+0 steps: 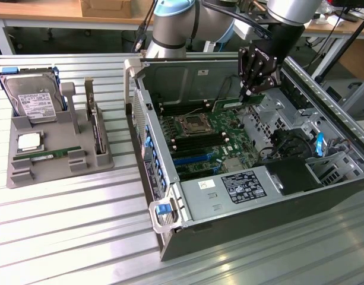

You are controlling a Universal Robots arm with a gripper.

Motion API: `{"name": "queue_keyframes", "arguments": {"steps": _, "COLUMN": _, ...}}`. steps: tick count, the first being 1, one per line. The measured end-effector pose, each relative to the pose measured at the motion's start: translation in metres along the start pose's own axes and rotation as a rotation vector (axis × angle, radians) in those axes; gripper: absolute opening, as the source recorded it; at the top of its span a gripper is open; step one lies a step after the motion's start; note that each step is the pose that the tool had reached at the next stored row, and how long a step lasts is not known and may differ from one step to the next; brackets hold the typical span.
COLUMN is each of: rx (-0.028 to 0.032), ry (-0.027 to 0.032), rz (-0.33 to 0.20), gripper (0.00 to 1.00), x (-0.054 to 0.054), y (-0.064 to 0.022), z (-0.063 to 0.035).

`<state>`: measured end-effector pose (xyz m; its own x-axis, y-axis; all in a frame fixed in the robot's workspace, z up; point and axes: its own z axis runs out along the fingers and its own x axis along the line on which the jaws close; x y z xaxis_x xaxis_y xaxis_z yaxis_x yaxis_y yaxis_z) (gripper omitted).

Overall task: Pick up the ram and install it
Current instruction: 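Insert the ram into the slot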

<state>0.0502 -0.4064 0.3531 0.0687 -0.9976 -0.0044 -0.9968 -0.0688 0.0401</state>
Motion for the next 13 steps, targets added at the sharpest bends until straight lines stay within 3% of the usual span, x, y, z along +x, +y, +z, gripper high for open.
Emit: {"name": "queue_keyframes", "arguments": {"steps": 13, "rx": 0.0, "ry": 0.0, "rz": 0.0, "gripper": 0.12, "x": 0.0, "y": -0.0004, "z": 0.0092}}
